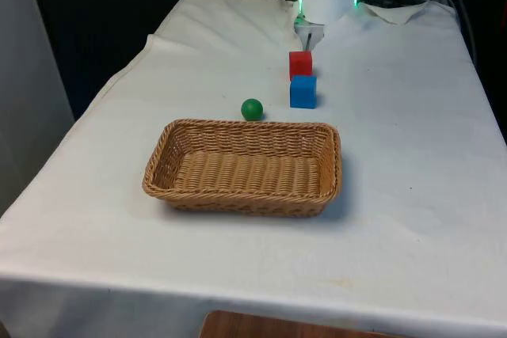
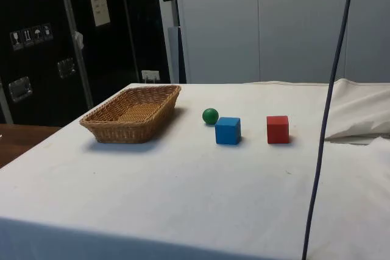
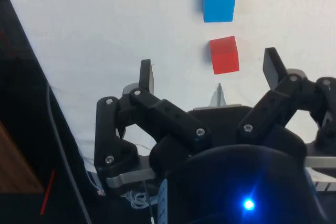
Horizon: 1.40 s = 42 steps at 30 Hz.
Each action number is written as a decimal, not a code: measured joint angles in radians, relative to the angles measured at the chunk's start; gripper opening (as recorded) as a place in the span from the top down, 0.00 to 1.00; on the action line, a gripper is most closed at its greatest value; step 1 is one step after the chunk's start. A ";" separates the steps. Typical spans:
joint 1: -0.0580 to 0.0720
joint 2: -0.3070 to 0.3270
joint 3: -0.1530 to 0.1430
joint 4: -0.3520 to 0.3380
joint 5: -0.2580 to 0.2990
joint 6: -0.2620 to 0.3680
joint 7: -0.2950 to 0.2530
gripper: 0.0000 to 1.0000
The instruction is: Place all non-red objects into the basket.
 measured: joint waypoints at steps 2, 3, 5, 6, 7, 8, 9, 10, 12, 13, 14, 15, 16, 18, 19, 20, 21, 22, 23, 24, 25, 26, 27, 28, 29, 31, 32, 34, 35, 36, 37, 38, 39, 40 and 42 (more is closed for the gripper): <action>0.000 0.000 0.002 0.000 0.000 0.000 0.001 0.00; 0.000 0.000 0.003 0.000 0.000 0.000 0.001 0.00; 0.000 0.000 0.004 -0.001 0.000 0.000 0.002 0.00; 0.000 0.000 0.005 -0.001 0.000 0.000 0.002 0.00; 0.000 0.000 0.005 -0.001 0.000 0.000 0.002 0.00; 0.000 0.000 0.005 -0.001 0.000 0.000 0.002 0.00; 0.000 0.000 0.006 -0.002 0.000 0.000 0.003 0.00; 0.000 0.000 0.007 -0.003 0.000 0.000 0.004 0.00; 0.000 0.000 0.010 -0.007 0.000 0.000 0.007 0.00; 0.000 0.000 0.010 -0.008 0.000 0.000 0.007 0.00; 0.000 0.000 0.011 -0.010 0.000 0.001 0.008 0.00; 0.000 0.000 0.011 -0.013 0.000 0.002 0.009 0.00; 0.000 0.001 0.012 -0.016 0.000 0.003 0.010 0.00; 0.000 0.002 0.012 -0.019 0.000 0.006 0.010 0.00; 0.000 0.003 0.012 -0.022 0.000 0.009 0.011 0.00; 0.000 0.004 0.013 -0.030 0.000 0.019 0.012 0.00; 0.000 0.005 0.014 -0.033 0.000 0.023 0.012 0.00; 0.000 0.005 0.014 -0.036 0.000 0.026 0.012 0.00; 0.000 0.006 0.014 -0.039 0.000 0.029 0.013 0.00; 0.000 0.008 0.014 -0.042 0.000 0.032 0.013 0.00; 0.000 0.009 0.015 -0.045 0.000 0.036 0.013 0.00; 0.000 0.013 0.015 -0.050 0.000 0.043 0.013 0.00; 0.000 0.013 0.015 -0.050 0.000 0.043 0.013 0.00; 0.000 0.014 0.015 -0.052 0.000 0.046 0.013 0.00; 0.000 0.015 0.015 -0.053 0.000 0.048 0.013 0.00; 0.000 0.015 0.015 -0.056 0.000 0.048 0.013 0.00; 0.000 0.015 0.015 -0.057 0.000 0.048 0.013 0.00; -0.001 0.014 0.014 -0.062 0.000 0.049 0.012 0.00; -0.003 0.012 0.013 -0.072 0.000 0.055 0.010 0.00; -0.003 0.012 0.013 -0.072 0.000 0.055 0.010 0.00; -0.003 0.012 0.013 -0.072 0.000 0.055 0.010 0.00; -0.004 0.009 0.012 -0.079 0.000 0.060 0.008 0.00; -0.005 0.005 0.012 -0.087 0.000 0.063 0.007 0.00; -0.005 0.000 0.012 -0.095 0.000 0.067 0.006 0.00; -0.007 -0.021 0.012 -0.122 0.000 0.077 0.004 0.00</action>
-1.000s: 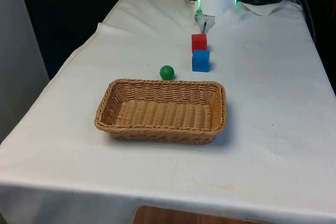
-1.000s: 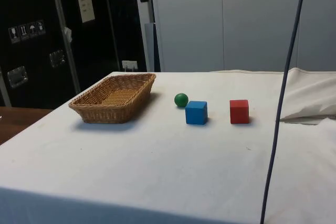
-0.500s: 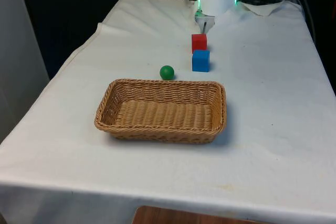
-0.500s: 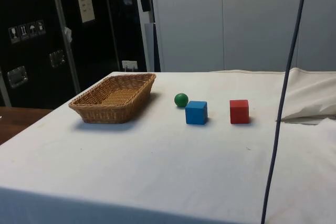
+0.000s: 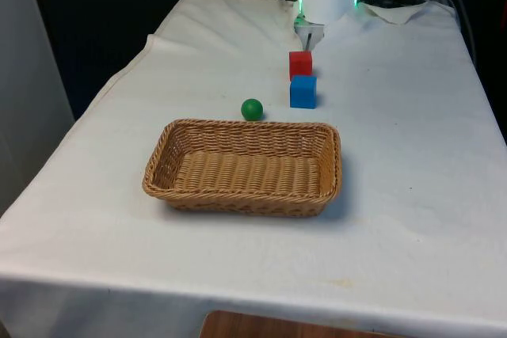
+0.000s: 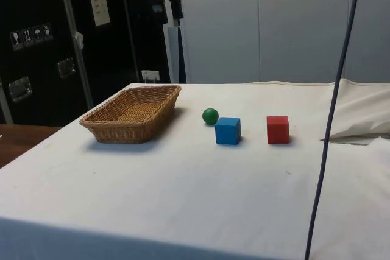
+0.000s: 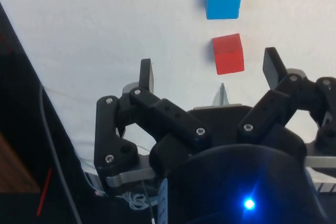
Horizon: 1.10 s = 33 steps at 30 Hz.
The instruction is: Place all non-red objects into the basket.
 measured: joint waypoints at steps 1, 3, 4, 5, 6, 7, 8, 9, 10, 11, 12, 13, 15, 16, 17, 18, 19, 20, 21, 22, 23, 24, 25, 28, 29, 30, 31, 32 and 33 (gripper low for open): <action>0.000 -0.009 0.000 -0.011 0.000 0.005 0.000 0.00; -0.001 -0.017 0.000 -0.022 0.000 0.008 -0.001 0.00; -0.001 -0.026 0.000 -0.033 0.000 0.014 -0.001 0.00; -0.001 -0.034 0.000 -0.046 -0.001 0.022 -0.002 0.00; -0.001 -0.042 0.000 -0.057 -0.001 0.029 -0.002 0.00; -0.001 -0.050 0.000 -0.069 -0.001 0.035 -0.002 0.00; -0.001 -0.065 0.000 -0.091 -0.001 0.049 -0.002 0.00; -0.001 -0.072 0.000 -0.102 -0.001 0.055 -0.003 0.00; -0.001 -0.072 0.000 -0.102 -0.001 0.055 -0.003 0.00; -0.001 -0.079 0.000 -0.112 -0.001 0.063 -0.003 0.00; -0.001 -0.086 0.000 -0.123 -0.001 0.069 -0.003 0.00; -0.002 -0.092 0.000 -0.133 -0.001 0.077 -0.004 0.00; -0.003 -0.110 -0.001 -0.164 -0.001 0.099 -0.007 0.00; -0.003 -0.115 -0.001 -0.174 -0.001 0.106 -0.008 0.00; -0.004 -0.120 -0.001 -0.183 -0.001 0.113 -0.009 0.00; -0.004 -0.125 -0.001 -0.192 -0.001 0.121 -0.010 0.00; -0.004 -0.125 -0.001 -0.192 -0.001 0.121 -0.010 0.00; -0.005 -0.129 -0.001 -0.201 -0.001 0.127 -0.011 0.00; -0.005 -0.133 -0.001 -0.208 -0.001 0.132 -0.012 0.00; -0.006 -0.137 -0.001 -0.216 -0.001 0.139 -0.013 0.00; -0.006 -0.141 -0.001 -0.225 -0.001 0.145 -0.014 0.00; -0.007 -0.149 -0.002 -0.242 -0.001 0.159 -0.017 0.00; -0.008 -0.154 -0.002 -0.251 -0.001 0.165 -0.019 0.00; -0.010 -0.163 -0.002 -0.270 -0.001 0.181 -0.022 0.00; -0.010 -0.163 -0.002 -0.270 -0.001 0.181 -0.022 0.00; -0.011 -0.172 -0.003 -0.288 -0.001 0.196 -0.024 0.00; -0.011 -0.177 -0.003 -0.297 -0.001 0.202 -0.025 0.00; -0.011 -0.182 -0.003 -0.305 -0.001 0.207 -0.026 0.00; -0.012 -0.187 -0.003 -0.314 -0.001 0.213 -0.027 0.00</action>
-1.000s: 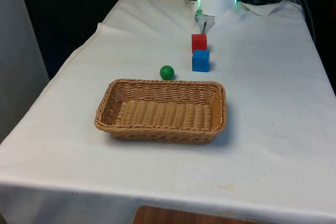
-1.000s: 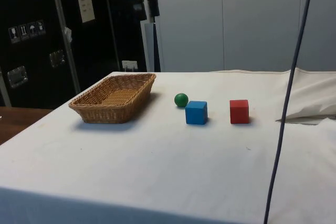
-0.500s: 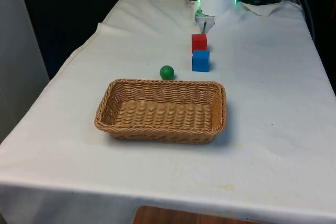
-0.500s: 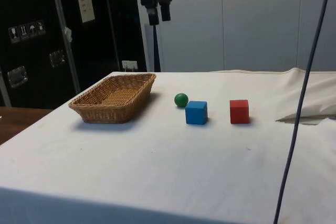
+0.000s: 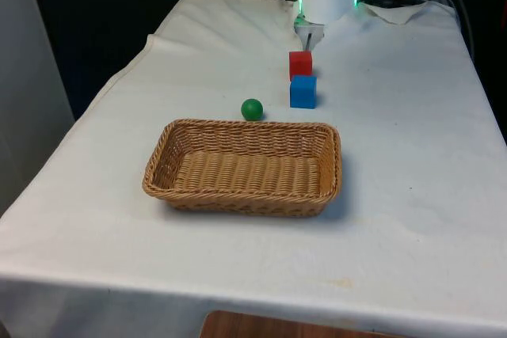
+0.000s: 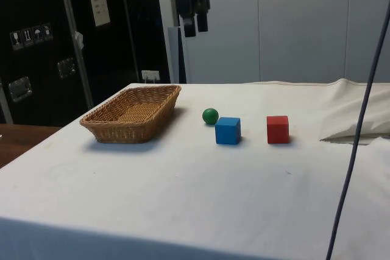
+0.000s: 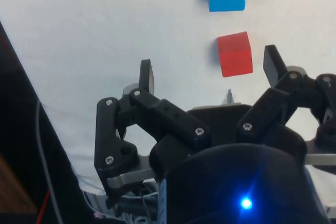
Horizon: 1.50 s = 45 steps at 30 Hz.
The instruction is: Place all non-red objects into the basket.
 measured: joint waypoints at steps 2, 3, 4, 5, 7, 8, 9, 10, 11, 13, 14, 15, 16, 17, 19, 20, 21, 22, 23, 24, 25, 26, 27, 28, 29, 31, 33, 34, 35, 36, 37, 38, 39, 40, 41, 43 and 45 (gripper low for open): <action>0.000 -0.011 0.000 -0.017 0.000 0.012 -0.002 0.00; -0.001 -0.016 0.000 -0.025 0.000 0.018 -0.003 0.00; -0.001 -0.016 0.000 -0.025 0.000 0.018 -0.003 0.00; -0.001 -0.022 0.000 -0.034 0.000 0.025 -0.005 0.00; -0.002 -0.037 -0.001 -0.060 0.000 0.044 -0.008 0.00; -0.002 -0.042 -0.001 -0.069 0.000 0.051 -0.009 0.00; -0.002 -0.046 -0.001 -0.077 0.000 0.057 -0.010 0.00; -0.002 -0.049 -0.001 -0.083 0.000 0.064 -0.011 0.00; -0.002 -0.053 -0.001 -0.090 0.000 0.069 -0.011 0.00; -0.002 -0.060 -0.001 -0.102 0.000 0.077 -0.011 0.00; -0.002 -0.060 -0.001 -0.102 0.000 0.077 -0.011 0.00; -0.002 -0.068 -0.001 -0.114 0.000 0.086 -0.012 0.00; -0.002 -0.071 -0.001 -0.120 0.000 0.090 -0.013 0.00; -0.003 -0.074 -0.001 -0.126 0.000 0.095 -0.013 0.00; -0.003 -0.079 -0.002 -0.136 0.000 0.105 -0.014 0.00; -0.003 -0.081 -0.002 -0.141 0.000 0.108 -0.014 0.00; -0.003 -0.083 -0.003 -0.146 0.000 0.112 -0.015 0.00; -0.003 -0.084 -0.003 -0.149 0.000 0.115 -0.016 0.00; -0.003 -0.084 -0.003 -0.149 0.000 0.115 -0.016 0.00; -0.003 -0.085 -0.003 -0.156 0.000 0.123 -0.017 0.00; -0.003 -0.085 -0.003 -0.159 0.000 0.126 -0.017 0.00; -0.003 -0.086 -0.003 -0.163 0.000 0.129 -0.017 0.00; -0.003 -0.086 -0.003 -0.167 0.000 0.132 -0.017 0.00; -0.003 -0.086 -0.003 -0.171 0.000 0.137 -0.018 0.00; -0.003 -0.086 -0.003 -0.171 0.000 0.137 -0.018 0.00; -0.003 -0.086 -0.003 -0.185 0.000 0.157 -0.019 0.00; -0.003 -0.085 -0.003 -0.191 0.000 0.167 -0.019 0.00; -0.003 -0.083 -0.003 -0.197 0.000 0.177 -0.020 0.00; -0.003 -0.081 -0.003 -0.202 0.000 0.189 -0.020 0.00; -0.003 -0.078 -0.003 -0.207 0.000 0.201 -0.021 0.00; -0.003 -0.075 -0.003 -0.212 0.000 0.212 -0.021 0.00; -0.003 -0.071 -0.003 -0.216 0.000 0.225 -0.022 0.00; -0.003 -0.064 -0.003 -0.226 0.001 0.249 -0.024 0.00; -0.003 -0.060 -0.003 -0.230 0.001 0.261 -0.025 0.00; -0.003 -0.060 -0.003 -0.230 0.001 0.261 -0.025 0.00; -0.003 -0.053 -0.003 -0.239 0.001 0.284 -0.026 0.00; -0.003 -0.045 -0.003 -0.254 0.001 0.318 -0.027 0.00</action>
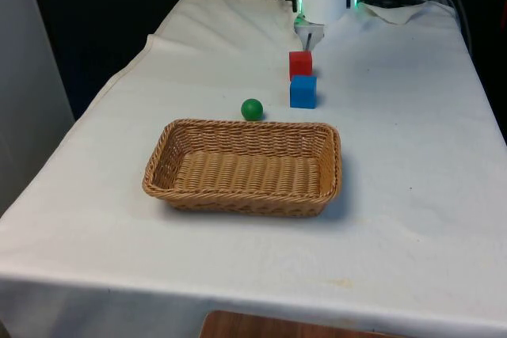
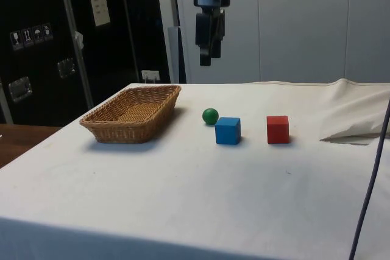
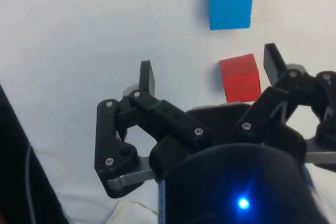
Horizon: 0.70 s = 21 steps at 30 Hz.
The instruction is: Place all non-red objects into the basket.
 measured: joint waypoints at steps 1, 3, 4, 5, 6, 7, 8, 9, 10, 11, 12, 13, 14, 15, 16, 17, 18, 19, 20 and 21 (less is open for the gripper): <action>0.000 0.003 0.000 -0.004 0.000 0.011 -0.001 0.00; 0.000 0.008 0.000 -0.012 0.000 0.028 -0.002 0.00; 0.000 0.008 0.000 -0.012 0.000 0.028 -0.002 0.00; 0.000 0.010 0.000 -0.016 0.000 0.035 -0.002 0.00; 0.000 0.011 0.000 -0.019 0.000 0.042 -0.003 0.00; 0.000 0.014 0.000 -0.022 0.000 0.046 -0.003 0.00; 0.000 0.017 -0.001 -0.022 0.001 0.048 -0.004 0.00; 0.000 0.023 -0.003 -0.023 0.003 0.050 -0.008 0.00; 0.000 0.027 -0.003 -0.023 0.005 0.051 -0.011 0.00; 0.000 0.030 -0.004 -0.023 0.007 0.053 -0.015 0.00; 0.000 0.034 -0.004 -0.023 0.009 0.054 -0.018 0.00; 0.000 0.034 -0.004 -0.023 0.009 0.054 -0.018 0.00; 0.000 0.038 -0.005 -0.024 0.012 0.055 -0.023 0.00; 0.000 0.041 -0.005 -0.024 0.014 0.056 -0.027 0.00; 0.000 0.047 -0.007 -0.024 0.015 0.057 -0.033 0.00; 0.000 0.047 -0.007 -0.024 0.015 0.057 -0.033 0.00; 0.000 0.050 -0.008 -0.024 0.015 0.057 -0.037 0.00; 0.000 0.052 -0.009 -0.024 0.015 0.057 -0.039 0.00; 0.000 0.055 -0.010 -0.024 0.015 0.057 -0.042 0.00; 0.000 0.057 -0.010 -0.024 0.015 0.056 -0.044 0.00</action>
